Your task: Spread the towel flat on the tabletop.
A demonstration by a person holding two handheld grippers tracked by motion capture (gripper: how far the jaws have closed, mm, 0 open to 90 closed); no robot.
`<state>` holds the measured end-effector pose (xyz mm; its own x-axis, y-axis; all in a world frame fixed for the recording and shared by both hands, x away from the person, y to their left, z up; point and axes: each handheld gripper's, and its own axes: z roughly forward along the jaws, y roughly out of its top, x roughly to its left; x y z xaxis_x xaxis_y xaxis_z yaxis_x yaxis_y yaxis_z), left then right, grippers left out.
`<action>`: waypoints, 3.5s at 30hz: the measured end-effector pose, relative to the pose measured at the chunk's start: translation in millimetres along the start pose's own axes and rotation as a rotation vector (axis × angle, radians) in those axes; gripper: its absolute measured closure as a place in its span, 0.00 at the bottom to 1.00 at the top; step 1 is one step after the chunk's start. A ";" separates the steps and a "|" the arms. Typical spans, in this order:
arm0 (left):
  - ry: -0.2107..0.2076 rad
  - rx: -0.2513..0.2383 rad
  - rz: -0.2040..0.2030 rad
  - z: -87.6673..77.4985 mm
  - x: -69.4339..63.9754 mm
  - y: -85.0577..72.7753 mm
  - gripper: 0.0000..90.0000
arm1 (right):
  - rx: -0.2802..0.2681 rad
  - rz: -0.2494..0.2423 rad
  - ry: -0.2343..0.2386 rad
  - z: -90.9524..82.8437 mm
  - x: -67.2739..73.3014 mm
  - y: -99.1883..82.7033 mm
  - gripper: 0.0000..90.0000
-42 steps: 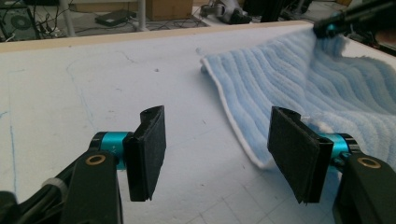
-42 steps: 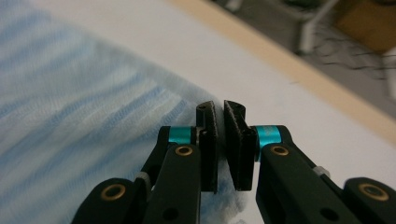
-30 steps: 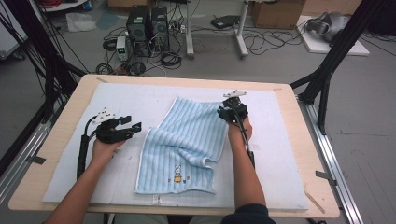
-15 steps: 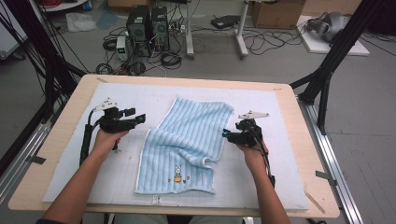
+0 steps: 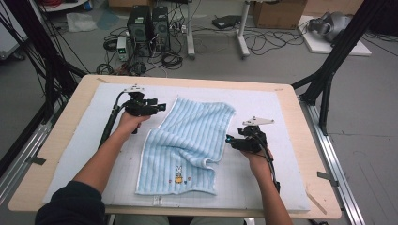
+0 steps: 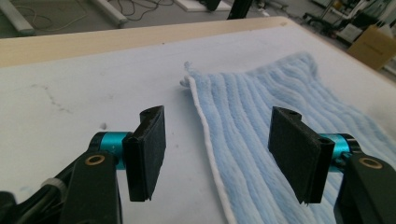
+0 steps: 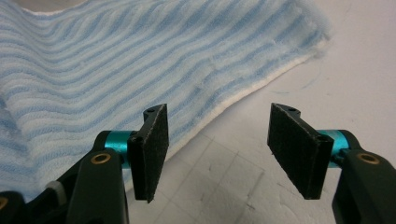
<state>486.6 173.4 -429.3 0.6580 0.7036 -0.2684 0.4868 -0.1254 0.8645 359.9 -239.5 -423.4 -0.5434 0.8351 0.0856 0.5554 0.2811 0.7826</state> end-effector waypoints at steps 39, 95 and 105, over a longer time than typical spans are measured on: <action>0.294 0.036 -0.034 7.4 30.0 3.6 0.41 | -0.009 0.036 0.012 2.8 -0.5 -5.6 0.40; 0.125 0.053 -0.054 -21.8 5.8 -23.8 0.54 | -0.039 0.057 -0.084 75.6 -12.0 53.8 0.62; 0.062 0.125 0.002 -29.2 -22.6 -44.4 0.53 | -0.021 -0.003 0.003 43.0 5.8 26.0 0.56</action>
<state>433.4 183.6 -449.2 0.6242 0.7448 -0.2361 0.5557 -0.2108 0.8042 398.2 -207.1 -429.1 -0.5469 0.8329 0.0845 0.5402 0.2740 0.7957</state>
